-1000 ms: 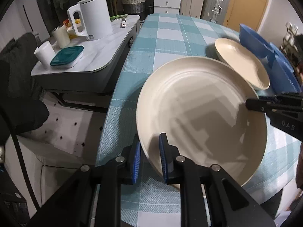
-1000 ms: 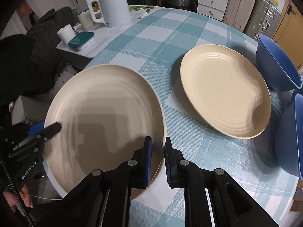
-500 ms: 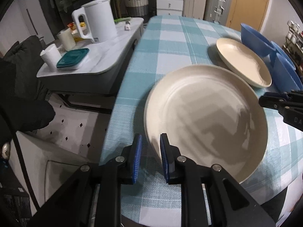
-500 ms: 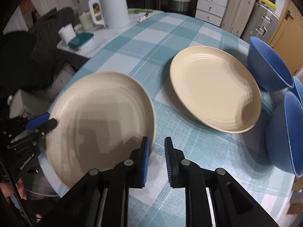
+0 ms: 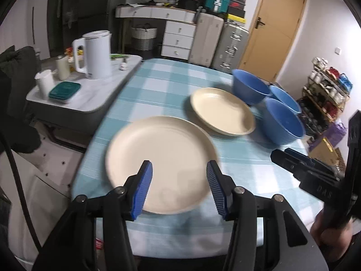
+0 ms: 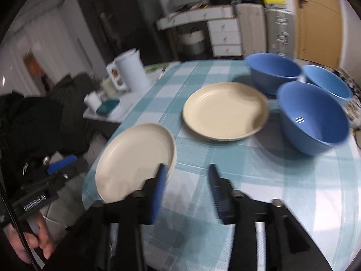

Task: Organize plates and bowls
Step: 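Open both grippers and pull them back from the plate stack, then move the left gripper toward the cream plate beside the blue bowls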

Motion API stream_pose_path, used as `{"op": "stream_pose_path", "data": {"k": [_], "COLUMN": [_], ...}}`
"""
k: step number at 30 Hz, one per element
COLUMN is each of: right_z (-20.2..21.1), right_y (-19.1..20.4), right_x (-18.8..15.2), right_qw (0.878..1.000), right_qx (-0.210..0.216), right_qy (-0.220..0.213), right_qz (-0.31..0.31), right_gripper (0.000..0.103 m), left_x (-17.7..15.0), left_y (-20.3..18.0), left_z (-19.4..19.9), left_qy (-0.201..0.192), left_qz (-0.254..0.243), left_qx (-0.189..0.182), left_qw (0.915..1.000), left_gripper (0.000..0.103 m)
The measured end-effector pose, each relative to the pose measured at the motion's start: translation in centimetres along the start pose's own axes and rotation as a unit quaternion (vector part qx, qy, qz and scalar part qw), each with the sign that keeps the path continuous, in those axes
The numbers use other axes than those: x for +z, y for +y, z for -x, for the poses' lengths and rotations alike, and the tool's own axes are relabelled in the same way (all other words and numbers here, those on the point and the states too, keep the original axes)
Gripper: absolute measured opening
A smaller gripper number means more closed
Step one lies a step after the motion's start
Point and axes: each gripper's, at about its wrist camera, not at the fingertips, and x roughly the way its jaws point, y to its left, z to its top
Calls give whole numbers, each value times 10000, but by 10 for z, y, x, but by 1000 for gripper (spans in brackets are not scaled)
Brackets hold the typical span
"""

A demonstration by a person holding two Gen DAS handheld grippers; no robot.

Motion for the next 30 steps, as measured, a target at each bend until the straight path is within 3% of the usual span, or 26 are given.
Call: {"op": "stream_pose_path", "data": {"k": [1, 3, 5, 7, 10, 11, 13, 14, 17, 21, 26, 30], "right_z": [8, 22, 42, 65, 97, 104, 117, 121, 133, 142, 150, 154], "right_y": [-3, -7, -12, -16, -16, -16, -14, -13, -16, -28, -46, -47], "right_x": [-5, -12, -20, -28, -40, -42, -48, -50, -59, -69, -81, -91], "right_qw": [9998, 9992, 9973, 9941, 9870, 9856, 9822, 9813, 9779, 9755, 9763, 9766], "right_qx": [-46, -26, -145, -242, -525, -601, -747, -779, -884, -961, -892, -1032], "right_qy": [-151, -352, -649, -1002, -1514, -1580, -1715, -1748, -1875, -1978, -1931, -1845], "right_qz": [-93, -173, -299, -346, -127, -34, 167, 222, 264, 18, -396, -407], "right_gripper": [63, 64, 70, 93, 101, 102, 102, 102, 102, 102, 102, 102], "left_x": [-3, -9, -15, -22, -32, -34, -38, -39, -43, -48, -56, -64], "left_y": [-7, -26, -42, -56, -72, -74, -80, -82, -94, -100, -98, -108], "left_z": [-1, -4, -4, -1, 10, 12, 21, 25, 40, 51, 52, 49], "left_qy": [45, 172, 191, 116, -111, -180, -437, -575, -1064, -1422, -1384, -1342], "left_qz": [37, -45, -231, -390, -581, -593, -639, -663, -903, -996, -815, -936], "left_qx": [-83, -290, -252, -216, -151, -120, -73, -57, 112, 223, 58, 267], "left_qw": [9999, 9994, 9992, 9989, 9981, 9980, 9970, 9961, 9902, 9846, 9870, 9862], "left_gripper": [51, 51, 51, 51, 54, 58, 89, 93, 94, 103, 103, 103]}}
